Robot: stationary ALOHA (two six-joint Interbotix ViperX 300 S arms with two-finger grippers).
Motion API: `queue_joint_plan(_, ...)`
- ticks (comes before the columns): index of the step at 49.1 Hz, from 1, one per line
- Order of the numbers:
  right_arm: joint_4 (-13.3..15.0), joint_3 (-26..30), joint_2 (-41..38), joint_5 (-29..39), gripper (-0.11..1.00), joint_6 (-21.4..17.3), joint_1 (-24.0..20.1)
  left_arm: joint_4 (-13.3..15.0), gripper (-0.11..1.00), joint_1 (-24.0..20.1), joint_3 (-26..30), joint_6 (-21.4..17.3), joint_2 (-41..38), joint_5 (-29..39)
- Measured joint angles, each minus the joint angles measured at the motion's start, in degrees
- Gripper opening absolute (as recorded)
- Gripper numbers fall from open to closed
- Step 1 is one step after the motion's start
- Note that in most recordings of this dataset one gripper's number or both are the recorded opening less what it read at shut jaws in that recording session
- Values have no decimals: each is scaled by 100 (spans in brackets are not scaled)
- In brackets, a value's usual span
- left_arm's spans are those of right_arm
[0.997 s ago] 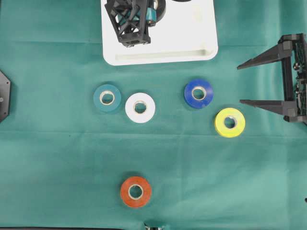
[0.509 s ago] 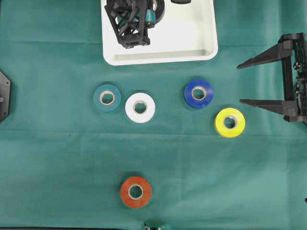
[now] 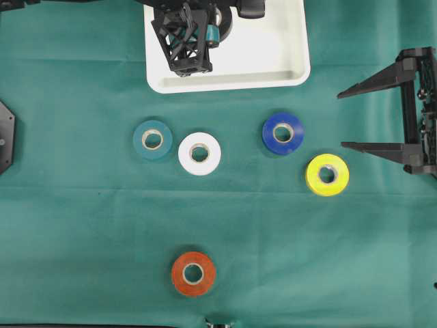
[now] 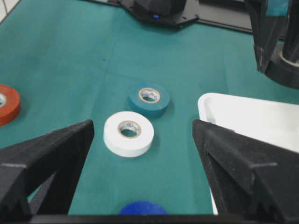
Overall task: Pick up the tape from a random location and place it into the white case.
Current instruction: 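Lower the black roll into the tray and open the left gripper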
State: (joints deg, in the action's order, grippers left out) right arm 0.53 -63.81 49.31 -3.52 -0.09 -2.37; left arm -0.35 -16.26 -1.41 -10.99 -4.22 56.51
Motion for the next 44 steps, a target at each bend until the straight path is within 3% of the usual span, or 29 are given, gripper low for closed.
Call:
queue_joint_plan(27,-9,0,-97,-9,92,9,0,0,19,-396,-765,-26,-668,-1547)
queue_joint_plan(44,0,0,-167,0,92,0,0,0,19,-536,-1081,-18,-1072,-2030)
